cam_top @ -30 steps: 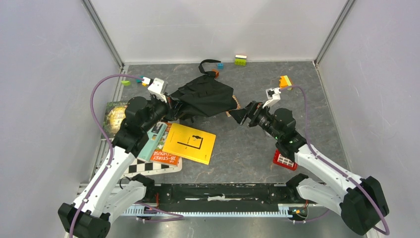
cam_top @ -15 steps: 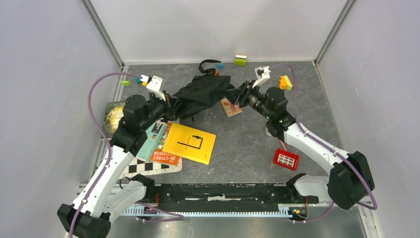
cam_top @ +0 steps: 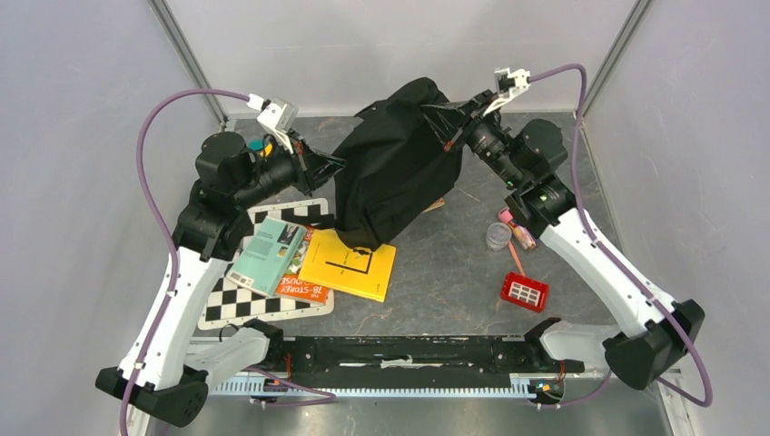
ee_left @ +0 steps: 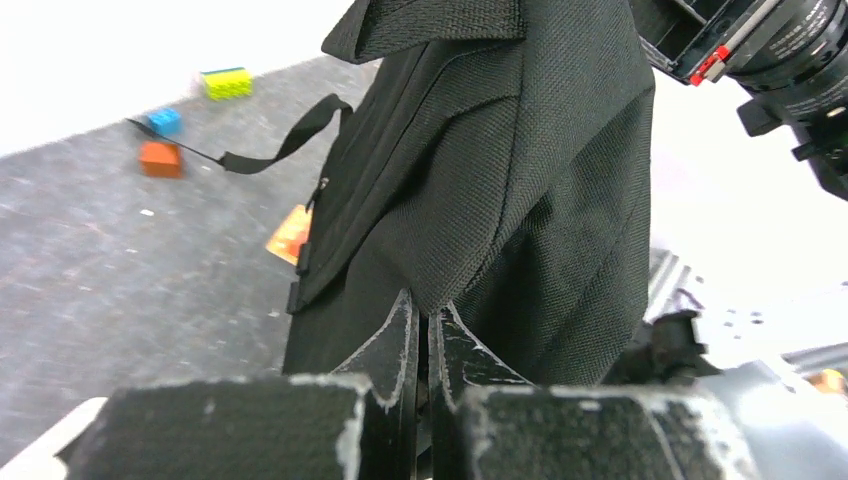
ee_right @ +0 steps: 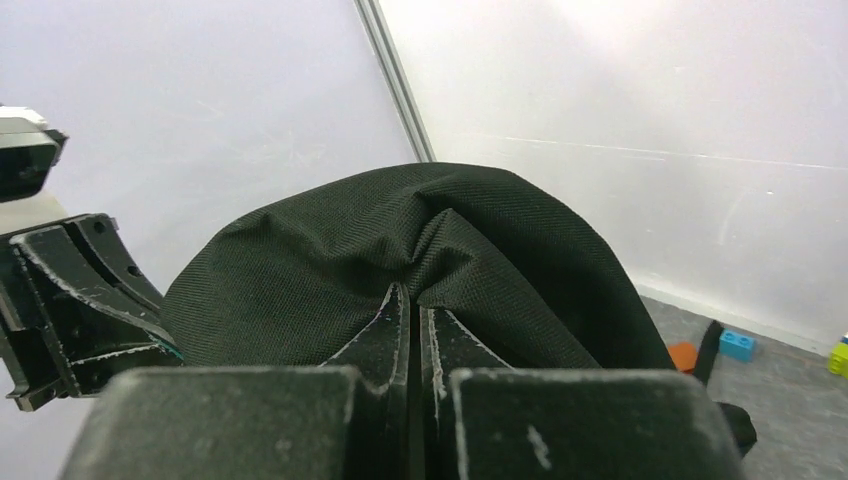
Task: Pack the student bag
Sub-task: Place the student bag at the center of the board.
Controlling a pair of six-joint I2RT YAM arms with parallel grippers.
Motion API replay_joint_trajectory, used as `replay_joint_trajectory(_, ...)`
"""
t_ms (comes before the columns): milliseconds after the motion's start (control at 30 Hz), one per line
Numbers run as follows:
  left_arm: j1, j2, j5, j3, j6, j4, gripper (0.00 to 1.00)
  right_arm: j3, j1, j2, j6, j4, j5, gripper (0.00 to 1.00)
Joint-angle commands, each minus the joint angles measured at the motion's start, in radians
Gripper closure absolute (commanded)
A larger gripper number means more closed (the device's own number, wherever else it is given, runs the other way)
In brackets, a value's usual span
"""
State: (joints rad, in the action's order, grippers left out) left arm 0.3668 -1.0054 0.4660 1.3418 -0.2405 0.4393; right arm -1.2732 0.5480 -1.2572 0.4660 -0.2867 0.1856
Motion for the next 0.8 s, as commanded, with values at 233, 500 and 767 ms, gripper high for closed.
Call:
replay_joint_trajectory(233, 0.01, 0.087, 0.226, -0.211, -0.258, -0.114, 0.98, -0.065, 0.038, 0.135, -0.297, 0.336, -0.082, 1.0)
replay_joint_trajectory(500, 0.011, 0.149, -0.038, -0.338, -0.329, 0.026, 0.98, -0.037, 0.129, 0.068, -0.267, 0.432, -0.158, 1.0)
replay_joint_trajectory(767, 0.011, 0.395, -0.541, -0.507, -0.325, 0.233, 0.79, 0.087, 0.319, -0.106, -0.195, 0.194, -0.214, 0.93)
